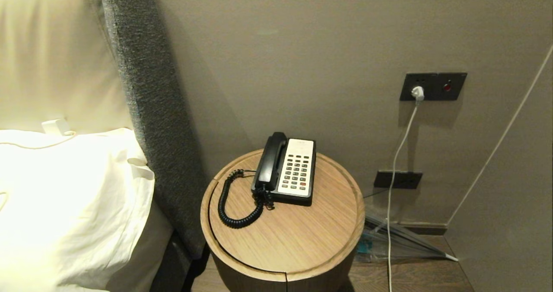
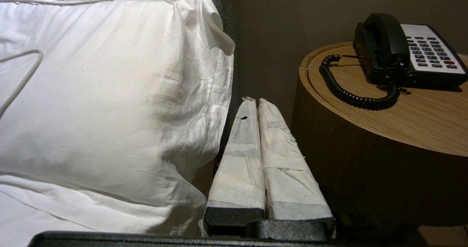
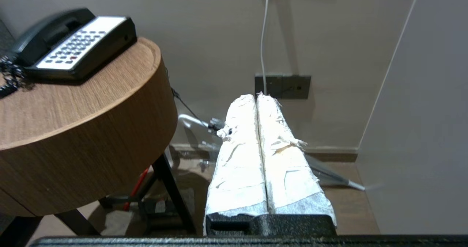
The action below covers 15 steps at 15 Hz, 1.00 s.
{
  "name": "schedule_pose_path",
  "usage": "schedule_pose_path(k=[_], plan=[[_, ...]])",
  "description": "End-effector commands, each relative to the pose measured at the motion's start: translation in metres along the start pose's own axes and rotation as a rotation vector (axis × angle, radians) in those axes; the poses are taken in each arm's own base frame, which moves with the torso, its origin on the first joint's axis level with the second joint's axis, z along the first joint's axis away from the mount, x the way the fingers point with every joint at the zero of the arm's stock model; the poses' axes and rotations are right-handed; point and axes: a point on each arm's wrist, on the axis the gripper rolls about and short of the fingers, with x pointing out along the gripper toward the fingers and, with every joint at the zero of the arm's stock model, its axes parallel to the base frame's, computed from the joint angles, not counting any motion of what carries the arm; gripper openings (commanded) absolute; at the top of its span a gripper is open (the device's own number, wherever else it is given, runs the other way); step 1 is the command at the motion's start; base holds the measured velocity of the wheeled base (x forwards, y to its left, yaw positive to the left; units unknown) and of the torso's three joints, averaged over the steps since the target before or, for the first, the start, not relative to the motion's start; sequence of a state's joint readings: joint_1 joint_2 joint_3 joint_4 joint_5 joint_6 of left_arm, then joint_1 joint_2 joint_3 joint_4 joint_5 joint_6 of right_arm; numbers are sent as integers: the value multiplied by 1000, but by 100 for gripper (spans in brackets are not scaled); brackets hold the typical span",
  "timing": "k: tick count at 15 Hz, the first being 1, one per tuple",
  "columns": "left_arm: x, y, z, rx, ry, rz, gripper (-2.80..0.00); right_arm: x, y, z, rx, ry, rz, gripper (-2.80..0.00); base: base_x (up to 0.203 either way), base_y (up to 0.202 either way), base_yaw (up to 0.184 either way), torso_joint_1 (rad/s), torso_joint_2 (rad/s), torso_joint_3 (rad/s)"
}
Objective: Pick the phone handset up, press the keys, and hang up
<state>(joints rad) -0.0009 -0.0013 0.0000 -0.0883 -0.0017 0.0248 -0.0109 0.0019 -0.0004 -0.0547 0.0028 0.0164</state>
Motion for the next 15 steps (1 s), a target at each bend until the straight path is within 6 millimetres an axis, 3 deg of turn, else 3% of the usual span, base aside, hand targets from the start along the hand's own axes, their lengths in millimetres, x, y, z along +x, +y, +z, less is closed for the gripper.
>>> schedule_pose_path(k=[1,15], plan=[[2,0,-11,-2,39,-1,-280,1,0,-6,1,23,0,-280,0,0,0,5,4,136],[2,0,-11,0,36,0,-280,1,0,-6,1,24,0,-280,0,0,0,0,1,12]])
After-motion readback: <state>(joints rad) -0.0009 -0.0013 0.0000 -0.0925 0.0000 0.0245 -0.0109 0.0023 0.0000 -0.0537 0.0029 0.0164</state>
